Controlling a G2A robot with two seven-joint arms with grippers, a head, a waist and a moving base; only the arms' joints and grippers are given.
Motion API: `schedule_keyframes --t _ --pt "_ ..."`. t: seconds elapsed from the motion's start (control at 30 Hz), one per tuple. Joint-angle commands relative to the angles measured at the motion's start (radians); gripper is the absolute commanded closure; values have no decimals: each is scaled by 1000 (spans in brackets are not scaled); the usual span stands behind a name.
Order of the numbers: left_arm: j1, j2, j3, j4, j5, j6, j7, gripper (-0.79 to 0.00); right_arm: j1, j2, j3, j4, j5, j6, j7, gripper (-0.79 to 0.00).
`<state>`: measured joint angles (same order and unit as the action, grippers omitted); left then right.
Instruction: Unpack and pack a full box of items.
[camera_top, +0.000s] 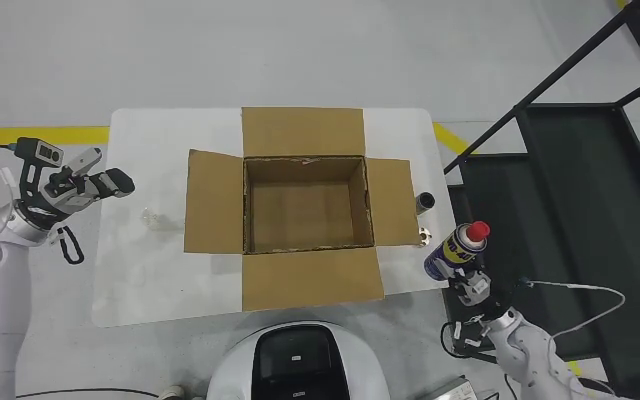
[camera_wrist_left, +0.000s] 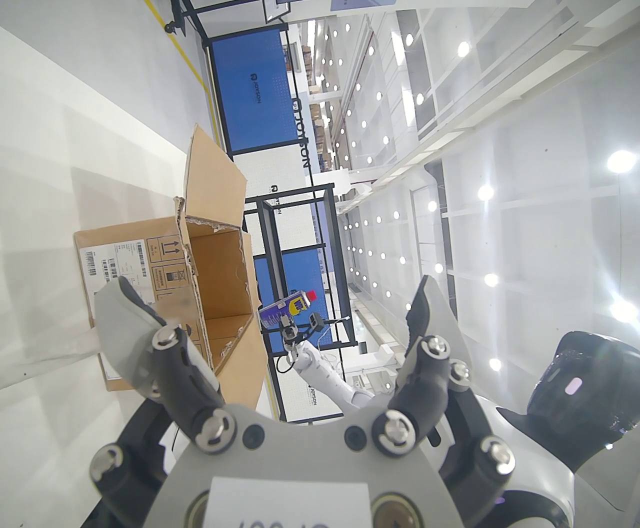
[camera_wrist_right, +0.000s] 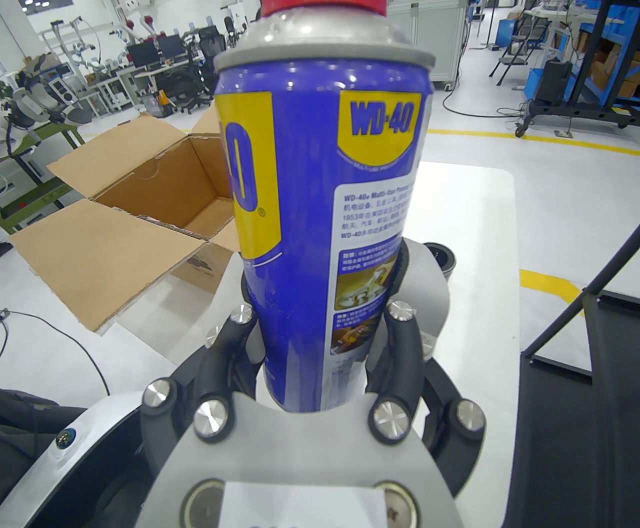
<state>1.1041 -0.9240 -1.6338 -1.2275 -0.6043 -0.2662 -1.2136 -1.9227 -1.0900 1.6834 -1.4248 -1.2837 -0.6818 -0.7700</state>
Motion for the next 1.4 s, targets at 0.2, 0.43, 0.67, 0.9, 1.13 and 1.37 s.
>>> schedule_keyframes --t 0.2,0.43,0.67,0.9,1.13,1.37 --pt "0 0 0 0 0 0 0 -785 94 -13 -85 178 -99 71 -171 0" --pt "0 0 0 0 0 0 0 -785 94 -13 -85 178 -99 71 -171 0" --pt "0 0 0 0 0 0 0 -785 94 -13 -85 178 -99 71 -171 0" --pt "0 0 0 0 0 0 0 -785 113 -16 -83 195 -65 119 -128 0" --pt "0 0 0 0 0 0 0 -785 181 -28 -145 311 -114 162 -229 0" --pt "0 0 0 0 0 0 0 -785 308 -40 -224 554 -184 152 -396 0"
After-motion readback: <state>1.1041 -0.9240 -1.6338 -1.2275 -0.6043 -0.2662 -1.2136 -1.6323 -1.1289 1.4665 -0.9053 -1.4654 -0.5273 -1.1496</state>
